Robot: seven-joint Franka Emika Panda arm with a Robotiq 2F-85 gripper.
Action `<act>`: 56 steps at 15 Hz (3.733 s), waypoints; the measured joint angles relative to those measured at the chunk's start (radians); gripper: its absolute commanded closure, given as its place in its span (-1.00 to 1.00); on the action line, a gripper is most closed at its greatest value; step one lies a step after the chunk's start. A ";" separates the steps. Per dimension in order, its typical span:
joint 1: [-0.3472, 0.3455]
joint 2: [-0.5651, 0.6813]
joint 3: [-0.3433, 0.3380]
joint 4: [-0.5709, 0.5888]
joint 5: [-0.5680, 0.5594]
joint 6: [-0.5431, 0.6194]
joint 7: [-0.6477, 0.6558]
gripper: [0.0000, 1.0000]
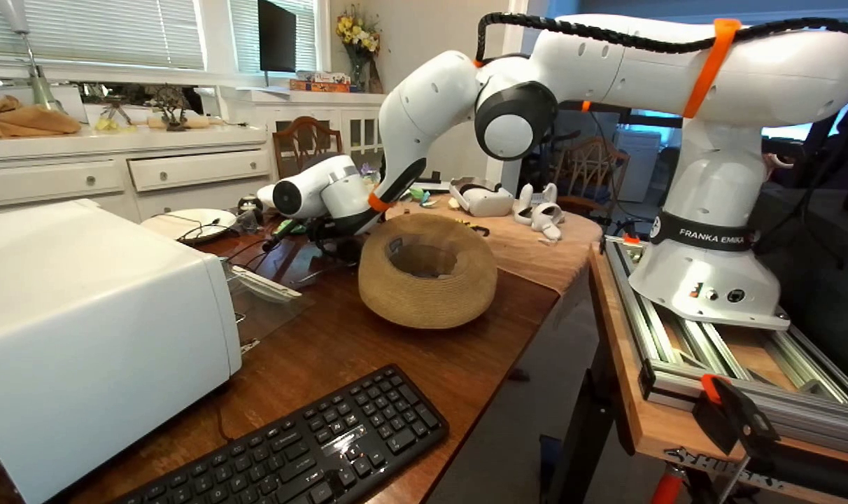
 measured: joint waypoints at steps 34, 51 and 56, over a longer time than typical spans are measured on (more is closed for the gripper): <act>0.014 0.000 0.077 0.012 -0.093 -0.044 0.028 0.53; 0.031 0.001 0.103 0.001 -0.267 -0.181 0.119 0.53; 0.025 0.001 0.113 -0.014 -0.286 -0.181 0.157 0.53</act>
